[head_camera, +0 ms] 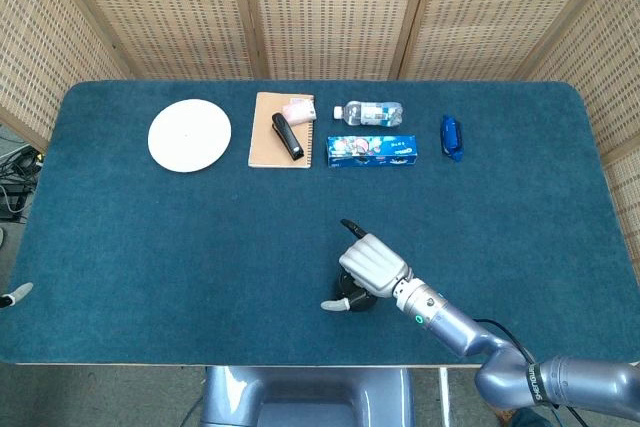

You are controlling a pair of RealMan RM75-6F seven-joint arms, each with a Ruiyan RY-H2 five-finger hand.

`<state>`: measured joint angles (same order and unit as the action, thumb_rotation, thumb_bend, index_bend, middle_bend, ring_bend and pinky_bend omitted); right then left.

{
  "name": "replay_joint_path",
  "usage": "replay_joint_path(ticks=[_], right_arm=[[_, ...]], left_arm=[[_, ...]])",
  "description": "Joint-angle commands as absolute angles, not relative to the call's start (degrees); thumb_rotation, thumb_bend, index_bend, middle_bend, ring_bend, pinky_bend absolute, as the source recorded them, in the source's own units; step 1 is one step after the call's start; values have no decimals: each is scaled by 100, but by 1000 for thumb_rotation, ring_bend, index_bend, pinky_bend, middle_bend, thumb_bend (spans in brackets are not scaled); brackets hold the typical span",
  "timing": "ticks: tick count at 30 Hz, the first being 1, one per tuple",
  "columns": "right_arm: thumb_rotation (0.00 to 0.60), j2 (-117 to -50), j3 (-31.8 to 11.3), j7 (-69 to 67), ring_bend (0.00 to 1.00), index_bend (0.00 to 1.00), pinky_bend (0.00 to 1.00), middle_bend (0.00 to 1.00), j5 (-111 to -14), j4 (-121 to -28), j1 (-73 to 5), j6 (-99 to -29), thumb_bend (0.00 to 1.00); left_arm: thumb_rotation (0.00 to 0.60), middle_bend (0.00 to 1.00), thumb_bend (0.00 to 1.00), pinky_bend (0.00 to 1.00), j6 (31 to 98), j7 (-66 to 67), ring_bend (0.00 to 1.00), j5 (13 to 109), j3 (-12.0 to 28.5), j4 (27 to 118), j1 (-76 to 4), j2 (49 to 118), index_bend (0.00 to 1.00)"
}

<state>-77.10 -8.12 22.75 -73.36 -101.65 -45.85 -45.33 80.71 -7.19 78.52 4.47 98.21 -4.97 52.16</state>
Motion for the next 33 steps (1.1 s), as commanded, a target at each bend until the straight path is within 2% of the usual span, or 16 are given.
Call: replay_joint_path(ticks=[1,7,9,11,12,16,17,23,28,33], right_arm=[[0,-7611,-969,2362,904,1000,0,1000,-6959,-10362,-4652,-4602,0],[2,-7595,-1028,2492,954,1000,0,1000,-6626,-10428,-4691,-4815,0],[73,-7567,-1008,2531,960,1000,0,1000,-6531,-10464,-4720,-4798,0],[204,-7524,-982,2594,963,1000,0,1000,-6419,-10499,-4764,-4768,34],[242,-7510,-971,2616,964,1000,0,1000,-6376,-10517,-4784,-4756,74],[444,-7518,-949,2585,971,1000,0,1000,-6338,-10558,-4814,-4818,543],[481,-7514,-940,2578,974,1000,0,1000,-6326,-10566,-4818,-4824,614],[495,-7444,-905,2615,980,1000,4,1000,-6169,-10639,-4889,-4836,685],[506,-7412,-881,2619,982,1000,28,1000,-6093,-10685,-4928,-4865,692],[550,-7440,-839,2747,989,1000,132,1000,-6024,-10708,-4959,-5007,753]], left_arm=[[600,0,0,0,8077,-738,0,7859,447,9815,-492,5210,0],[600,0,0,0,8099,-789,0,7883,445,9807,-479,5200,0],[600,0,0,0,8099,-793,0,7888,444,9804,-479,5198,0],[600,0,0,0,8094,-796,0,7887,442,9805,-479,5195,0],[600,0,0,0,8093,-795,0,7886,443,9806,-480,5195,0],[600,0,0,0,8093,-810,0,7883,444,9810,-477,5190,0],[600,0,0,0,8094,-814,0,7883,444,9809,-476,5188,0],[600,0,0,0,8108,-841,0,7890,445,9804,-468,5180,0],[600,0,0,0,8113,-856,0,7892,447,9797,-464,5177,0],[600,0,0,0,8121,-882,0,7898,447,9793,-457,5169,0]])
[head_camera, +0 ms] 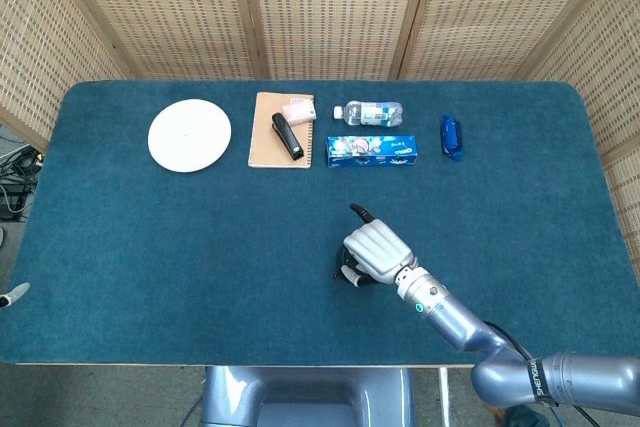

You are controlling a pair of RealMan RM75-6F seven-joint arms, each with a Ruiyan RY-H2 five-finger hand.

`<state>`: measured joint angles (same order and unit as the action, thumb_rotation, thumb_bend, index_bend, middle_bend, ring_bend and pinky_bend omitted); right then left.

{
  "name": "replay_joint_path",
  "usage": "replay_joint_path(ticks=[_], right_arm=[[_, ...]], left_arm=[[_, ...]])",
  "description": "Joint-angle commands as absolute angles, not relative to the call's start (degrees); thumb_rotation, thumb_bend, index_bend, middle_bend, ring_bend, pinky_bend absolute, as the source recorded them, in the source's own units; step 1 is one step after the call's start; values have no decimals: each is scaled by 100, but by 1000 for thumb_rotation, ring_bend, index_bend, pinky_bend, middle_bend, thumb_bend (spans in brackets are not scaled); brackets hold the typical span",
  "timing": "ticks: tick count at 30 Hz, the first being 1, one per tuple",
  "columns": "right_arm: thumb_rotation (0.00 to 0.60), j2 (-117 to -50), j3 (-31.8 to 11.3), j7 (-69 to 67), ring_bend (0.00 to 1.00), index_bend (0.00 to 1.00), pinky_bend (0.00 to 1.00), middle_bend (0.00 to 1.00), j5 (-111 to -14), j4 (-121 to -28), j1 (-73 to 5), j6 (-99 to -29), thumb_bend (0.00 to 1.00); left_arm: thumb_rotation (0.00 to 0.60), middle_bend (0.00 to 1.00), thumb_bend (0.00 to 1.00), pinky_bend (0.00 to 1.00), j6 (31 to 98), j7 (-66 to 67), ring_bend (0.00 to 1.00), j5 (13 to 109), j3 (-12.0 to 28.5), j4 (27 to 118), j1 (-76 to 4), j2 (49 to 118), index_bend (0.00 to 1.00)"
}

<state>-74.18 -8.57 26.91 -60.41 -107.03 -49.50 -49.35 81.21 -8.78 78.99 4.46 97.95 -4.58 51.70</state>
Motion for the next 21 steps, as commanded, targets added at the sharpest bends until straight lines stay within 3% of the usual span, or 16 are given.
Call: replay_joint_path(ticks=[1,3,5,7,13,21], right_arm=[[572,-7454,-830,2769,991,1000,176,1000,-6032,-10707,-4959,-5041,769],[595,-7504,-818,2792,992,1000,343,1000,-6101,-10683,-4939,-5161,787],[600,-7551,-798,2757,994,1000,657,1000,-6175,-10656,-4907,-5244,793],[600,-7579,-780,2718,994,1000,801,1000,-6235,-10623,-4885,-5290,793],[600,-7604,-749,2642,995,1000,892,1000,-6343,-10569,-4866,-5323,792],[600,-7606,-760,2609,995,1000,904,1000,-6338,-10571,-4867,-5353,790]], left_arm=[[600,0,0,0,8122,-886,0,7898,448,9791,-457,5169,0],[600,0,0,0,8127,-892,0,7902,447,9789,-454,5168,0],[600,0,0,0,8135,-903,0,7913,446,9789,-450,5163,0],[600,0,0,0,8142,-913,0,7917,446,9787,-447,5161,0],[600,0,0,0,8153,-933,0,7925,446,9779,-440,5158,0],[600,0,0,0,8157,-959,0,7942,443,9775,-437,5150,0]])
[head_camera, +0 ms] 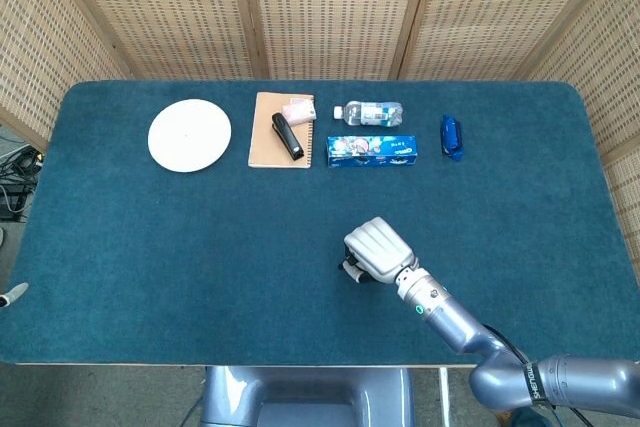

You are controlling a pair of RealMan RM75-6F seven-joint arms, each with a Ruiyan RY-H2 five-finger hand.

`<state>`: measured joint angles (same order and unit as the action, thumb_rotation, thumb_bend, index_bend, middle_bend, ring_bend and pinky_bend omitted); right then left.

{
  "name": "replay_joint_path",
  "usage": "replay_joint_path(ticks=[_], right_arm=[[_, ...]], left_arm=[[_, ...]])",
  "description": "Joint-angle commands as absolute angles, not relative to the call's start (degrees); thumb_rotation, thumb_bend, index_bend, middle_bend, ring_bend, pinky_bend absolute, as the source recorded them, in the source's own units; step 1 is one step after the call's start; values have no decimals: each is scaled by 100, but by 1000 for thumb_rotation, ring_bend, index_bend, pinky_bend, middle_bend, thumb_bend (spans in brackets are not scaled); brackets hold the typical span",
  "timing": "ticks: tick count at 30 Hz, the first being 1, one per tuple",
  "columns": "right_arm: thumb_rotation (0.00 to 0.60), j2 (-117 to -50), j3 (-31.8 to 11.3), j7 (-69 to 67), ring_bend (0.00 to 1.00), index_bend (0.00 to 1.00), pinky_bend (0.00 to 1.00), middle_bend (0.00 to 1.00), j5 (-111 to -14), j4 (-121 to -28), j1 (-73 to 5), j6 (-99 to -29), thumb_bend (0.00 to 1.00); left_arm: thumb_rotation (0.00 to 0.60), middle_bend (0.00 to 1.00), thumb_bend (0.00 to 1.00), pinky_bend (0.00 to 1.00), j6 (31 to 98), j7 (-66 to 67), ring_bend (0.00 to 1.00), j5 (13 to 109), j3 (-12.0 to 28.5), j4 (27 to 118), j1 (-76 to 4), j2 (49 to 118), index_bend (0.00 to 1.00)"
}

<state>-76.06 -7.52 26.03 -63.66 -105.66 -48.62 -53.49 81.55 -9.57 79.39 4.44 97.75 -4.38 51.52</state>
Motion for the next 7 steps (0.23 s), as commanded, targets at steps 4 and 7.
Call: replay_joint_path(ticks=[4,7], right_arm=[[600,-7602,-805,2664,995,1000,905,1000,-6156,-10623,-4894,-5364,790],[600,-7594,-839,2681,995,1000,905,1000,-6027,-10672,-4918,-5357,790]], left_arm=[[600,0,0,0,8148,-986,0,7934,448,9764,-440,5144,0],[600,0,0,0,8142,-1002,0,7931,452,9754,-443,5142,0]])
